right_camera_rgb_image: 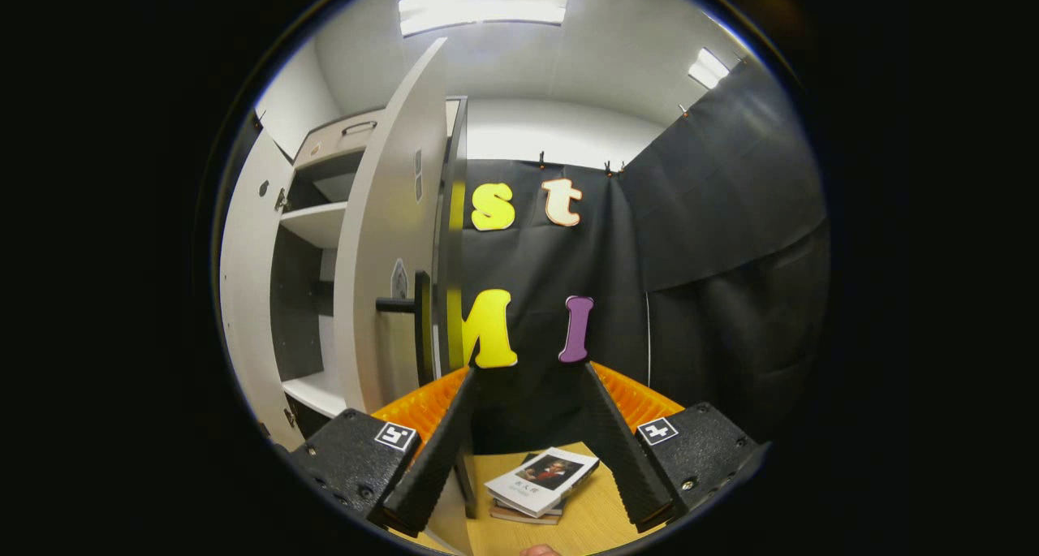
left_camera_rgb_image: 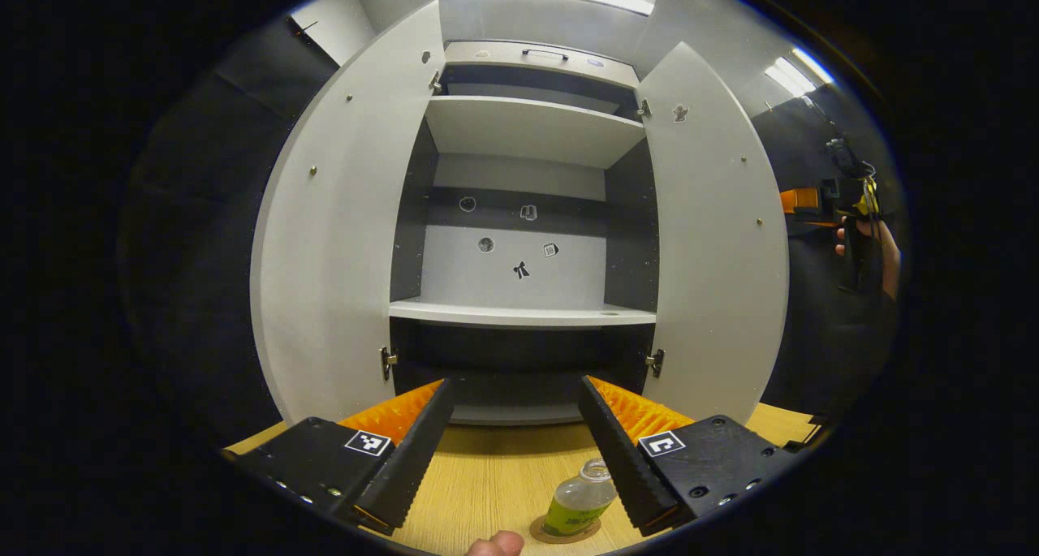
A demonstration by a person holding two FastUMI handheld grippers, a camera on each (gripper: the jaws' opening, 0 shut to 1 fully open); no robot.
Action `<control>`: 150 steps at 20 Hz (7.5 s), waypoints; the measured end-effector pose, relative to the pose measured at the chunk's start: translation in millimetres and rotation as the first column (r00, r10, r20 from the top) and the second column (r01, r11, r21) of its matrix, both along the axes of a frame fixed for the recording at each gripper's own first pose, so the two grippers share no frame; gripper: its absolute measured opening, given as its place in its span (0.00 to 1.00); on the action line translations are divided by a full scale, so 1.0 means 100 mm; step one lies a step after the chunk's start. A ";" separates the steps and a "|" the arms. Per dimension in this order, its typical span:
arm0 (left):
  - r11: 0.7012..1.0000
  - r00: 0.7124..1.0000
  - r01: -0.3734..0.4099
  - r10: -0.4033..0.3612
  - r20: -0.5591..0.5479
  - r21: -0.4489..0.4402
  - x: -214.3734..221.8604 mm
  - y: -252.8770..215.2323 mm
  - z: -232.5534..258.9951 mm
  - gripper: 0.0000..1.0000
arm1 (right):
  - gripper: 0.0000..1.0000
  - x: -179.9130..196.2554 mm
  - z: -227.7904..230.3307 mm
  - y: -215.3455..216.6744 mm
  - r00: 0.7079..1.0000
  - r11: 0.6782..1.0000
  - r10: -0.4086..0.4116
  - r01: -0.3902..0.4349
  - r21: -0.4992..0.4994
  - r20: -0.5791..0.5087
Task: Grasp the bottle in the cabinet with the left hand and place it on the coaster, then close the right door with the right hand and the left door with the left hand.
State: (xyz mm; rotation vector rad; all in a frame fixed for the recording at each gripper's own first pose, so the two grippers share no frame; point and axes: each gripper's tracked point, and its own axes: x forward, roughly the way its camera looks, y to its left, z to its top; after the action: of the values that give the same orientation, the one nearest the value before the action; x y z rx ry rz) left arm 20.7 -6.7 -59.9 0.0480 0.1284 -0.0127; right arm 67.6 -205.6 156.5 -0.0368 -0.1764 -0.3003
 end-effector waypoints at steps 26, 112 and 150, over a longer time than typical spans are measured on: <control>0.999 0.999 -0.035 0.035 0.003 0.004 0.02 0.20 0.03 0.95 | 0.83 0.45 -0.05 1.70 0.939 0.937 0.344 -0.345 -0.056 -0.026; 0.957 0.964 -0.215 0.240 0.115 -0.195 0.59 1.47 1.36 1.00 | 0.83 -0.29 -1.87 1.46 0.955 0.978 0.210 -0.201 0.063 -0.210; 0.999 0.993 -0.052 0.054 0.110 -0.015 -0.33 0.07 0.56 0.95 | 0.83 -0.62 -1.81 1.77 0.949 0.968 0.249 -0.239 0.076 -0.190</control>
State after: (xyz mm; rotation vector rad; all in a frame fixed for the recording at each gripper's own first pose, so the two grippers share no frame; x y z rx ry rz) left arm -12.7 -0.1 -4.1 0.0333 0.0192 0.0421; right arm 6.0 -28.2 -24.3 0.0068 0.0263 -0.0520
